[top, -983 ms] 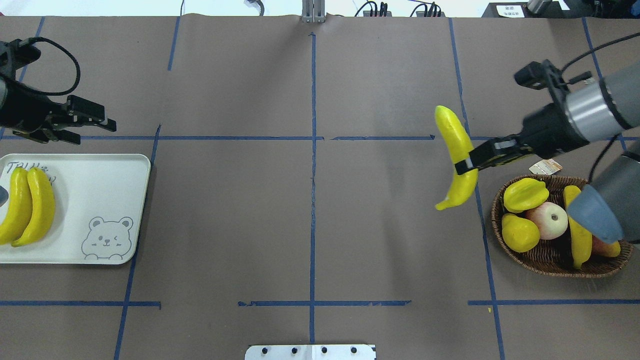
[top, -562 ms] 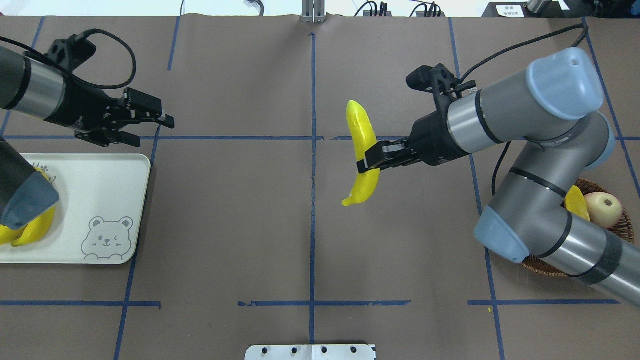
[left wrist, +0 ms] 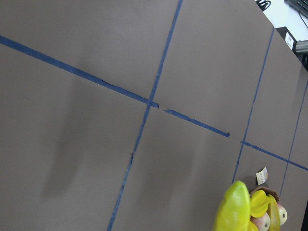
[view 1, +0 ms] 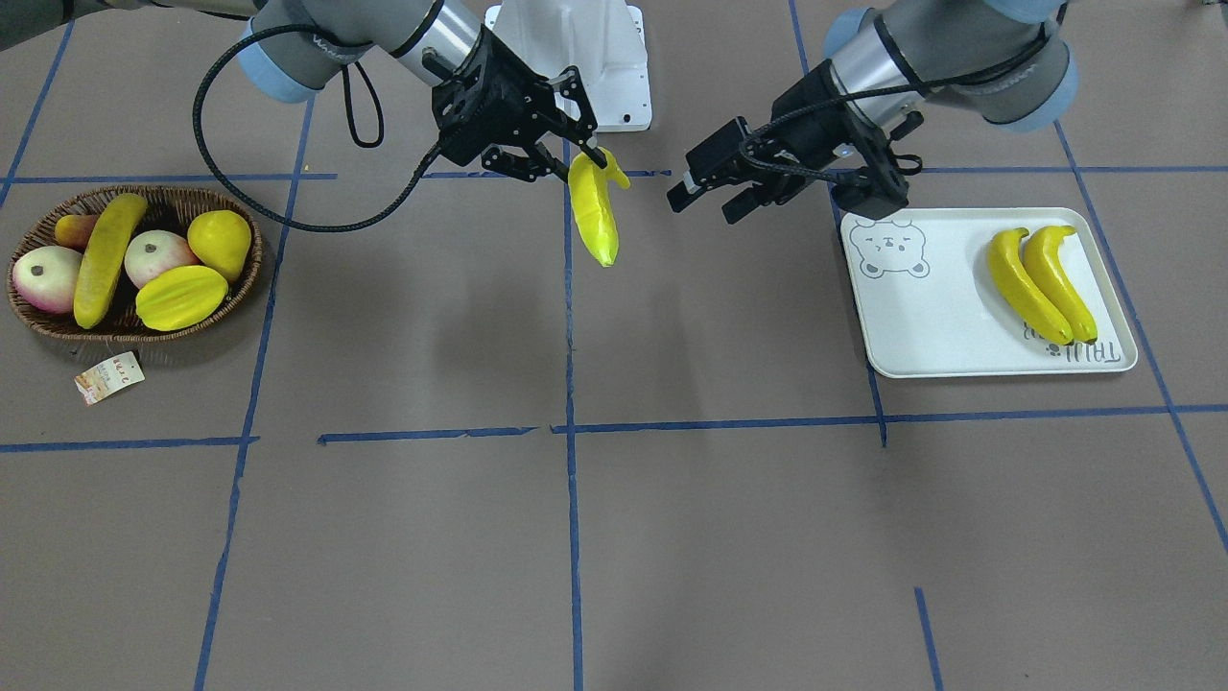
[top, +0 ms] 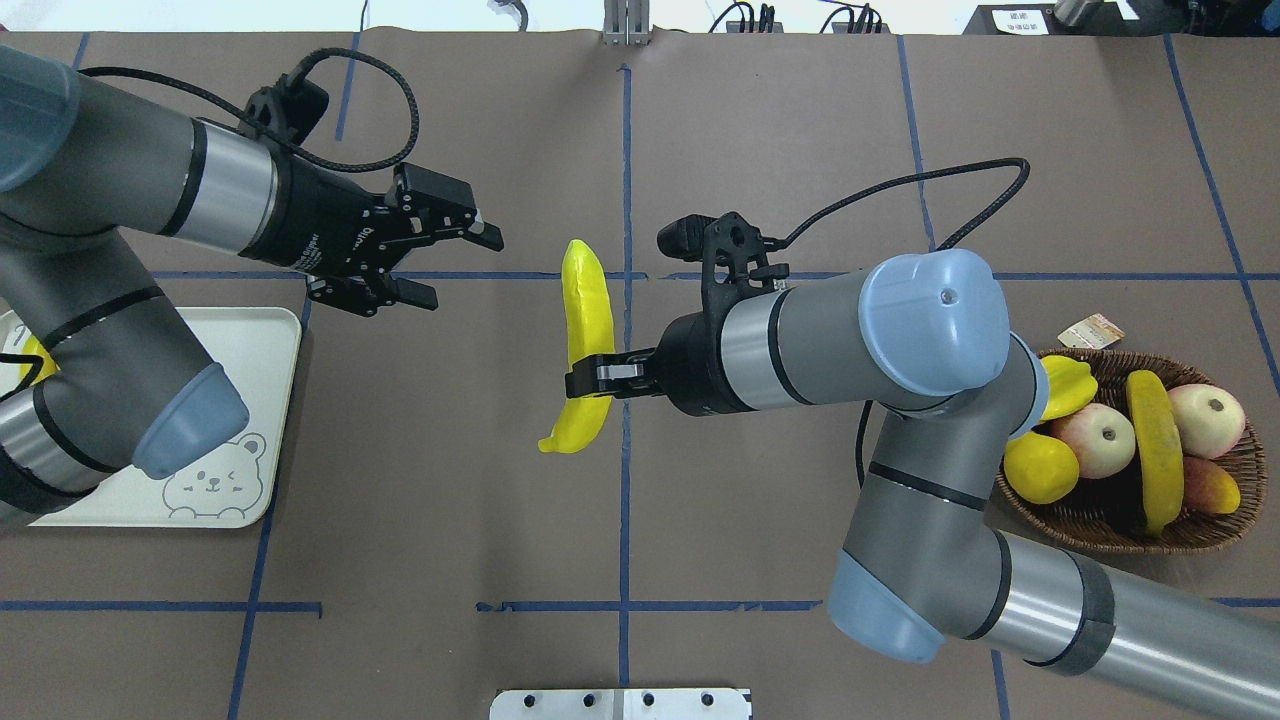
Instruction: Transfer all bananas from basket to plate
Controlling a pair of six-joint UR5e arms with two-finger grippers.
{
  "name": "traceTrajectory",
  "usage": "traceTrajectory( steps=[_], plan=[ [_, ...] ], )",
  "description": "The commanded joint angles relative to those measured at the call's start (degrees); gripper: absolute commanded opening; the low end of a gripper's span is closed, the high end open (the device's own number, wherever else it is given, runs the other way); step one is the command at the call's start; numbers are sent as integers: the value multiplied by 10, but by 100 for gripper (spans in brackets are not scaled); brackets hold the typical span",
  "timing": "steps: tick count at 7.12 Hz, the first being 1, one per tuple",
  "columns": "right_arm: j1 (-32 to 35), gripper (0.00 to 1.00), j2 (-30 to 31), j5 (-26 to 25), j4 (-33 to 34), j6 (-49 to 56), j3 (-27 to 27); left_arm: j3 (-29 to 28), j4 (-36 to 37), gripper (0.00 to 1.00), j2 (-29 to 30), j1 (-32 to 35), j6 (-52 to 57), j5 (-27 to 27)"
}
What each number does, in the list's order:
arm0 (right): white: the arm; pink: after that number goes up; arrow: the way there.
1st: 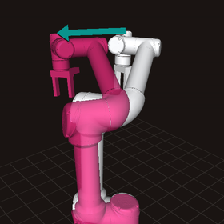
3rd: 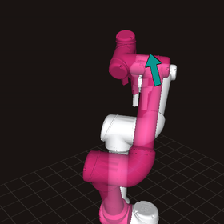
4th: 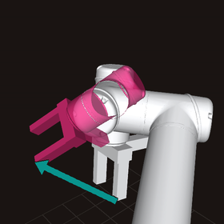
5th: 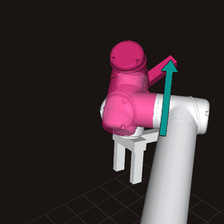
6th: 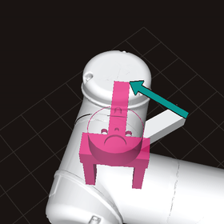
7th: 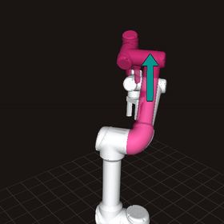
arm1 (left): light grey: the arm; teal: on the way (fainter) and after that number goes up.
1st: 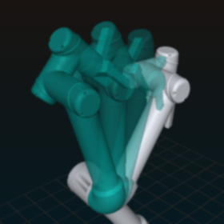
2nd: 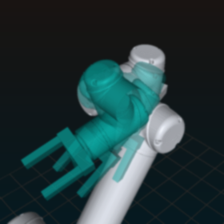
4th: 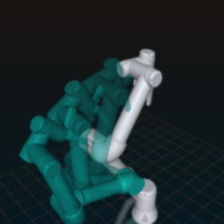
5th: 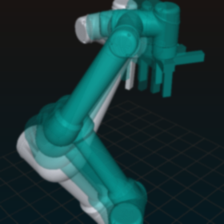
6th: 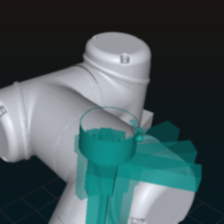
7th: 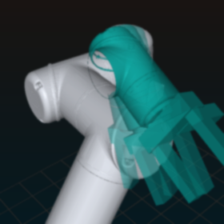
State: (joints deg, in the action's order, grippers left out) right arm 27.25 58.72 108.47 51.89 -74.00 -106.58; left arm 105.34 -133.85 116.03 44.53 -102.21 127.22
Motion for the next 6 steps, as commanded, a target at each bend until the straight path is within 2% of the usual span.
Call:
traceTrajectory(
  steps=[1, 2, 4, 6],
  plan=[
    [-8, 1, -4, -5, 0, -2, 1, -1, 1, 99, 14, -39, -5, -19],
    [-8, 1, -8, -5, 0, -2, 1, -2, 1, 99, 15, -53, -5, -21],
    [-12, 1, -8, -5, -2, -3, 0, -5, 4, 99, 29, -82, -5, -71],
    [-13, 1, -8, -5, -3, -2, 0, -6, 7, 96, 35, -91, -5, -74]
  ],
)
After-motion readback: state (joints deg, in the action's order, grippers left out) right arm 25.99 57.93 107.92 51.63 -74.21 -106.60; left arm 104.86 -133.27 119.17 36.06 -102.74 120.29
